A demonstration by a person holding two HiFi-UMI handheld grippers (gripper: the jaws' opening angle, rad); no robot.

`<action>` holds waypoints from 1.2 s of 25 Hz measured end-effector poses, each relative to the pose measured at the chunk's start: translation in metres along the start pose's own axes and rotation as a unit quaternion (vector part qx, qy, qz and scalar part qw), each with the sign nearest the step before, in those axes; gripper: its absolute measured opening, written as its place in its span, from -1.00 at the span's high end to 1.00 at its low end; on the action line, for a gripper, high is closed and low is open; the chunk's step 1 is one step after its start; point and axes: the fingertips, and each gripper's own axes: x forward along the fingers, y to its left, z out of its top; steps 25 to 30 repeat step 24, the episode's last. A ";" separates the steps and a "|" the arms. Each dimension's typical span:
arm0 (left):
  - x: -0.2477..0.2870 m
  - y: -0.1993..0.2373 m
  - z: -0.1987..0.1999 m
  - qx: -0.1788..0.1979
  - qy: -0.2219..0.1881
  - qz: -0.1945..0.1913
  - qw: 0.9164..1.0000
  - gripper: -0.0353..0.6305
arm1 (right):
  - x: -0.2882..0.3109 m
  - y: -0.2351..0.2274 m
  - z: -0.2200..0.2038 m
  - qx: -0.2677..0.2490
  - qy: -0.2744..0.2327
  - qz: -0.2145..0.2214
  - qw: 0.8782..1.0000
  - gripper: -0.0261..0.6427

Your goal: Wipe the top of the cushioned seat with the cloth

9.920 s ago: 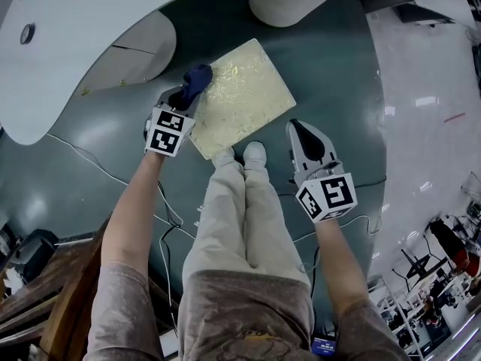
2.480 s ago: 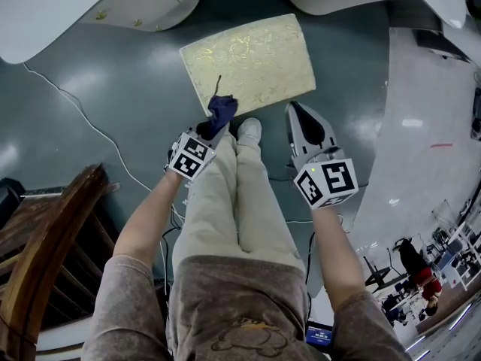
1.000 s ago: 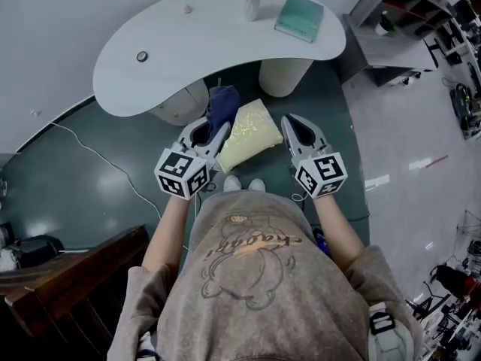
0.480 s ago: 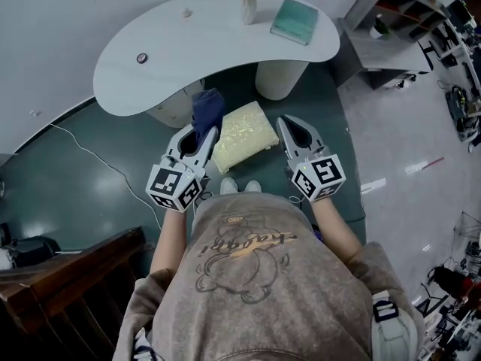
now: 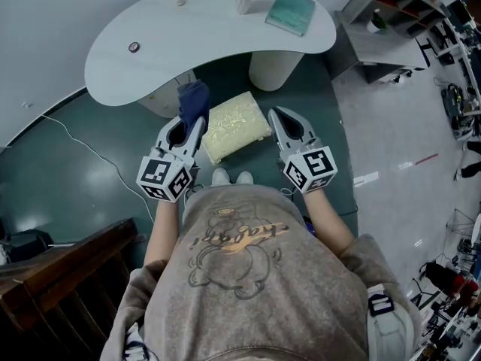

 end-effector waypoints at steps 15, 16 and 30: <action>0.001 0.009 -0.005 -0.019 0.005 -0.002 1.000 0.62 | 0.004 -0.001 -0.003 0.004 0.003 -0.013 1.000 0.91; 0.001 0.009 -0.006 -0.019 0.006 -0.004 1.000 0.62 | 0.003 -0.001 -0.004 0.004 0.004 -0.014 1.000 0.91; 0.002 0.008 -0.005 -0.010 0.007 -0.008 1.000 0.62 | 0.000 0.000 -0.007 0.007 0.007 -0.022 1.000 0.91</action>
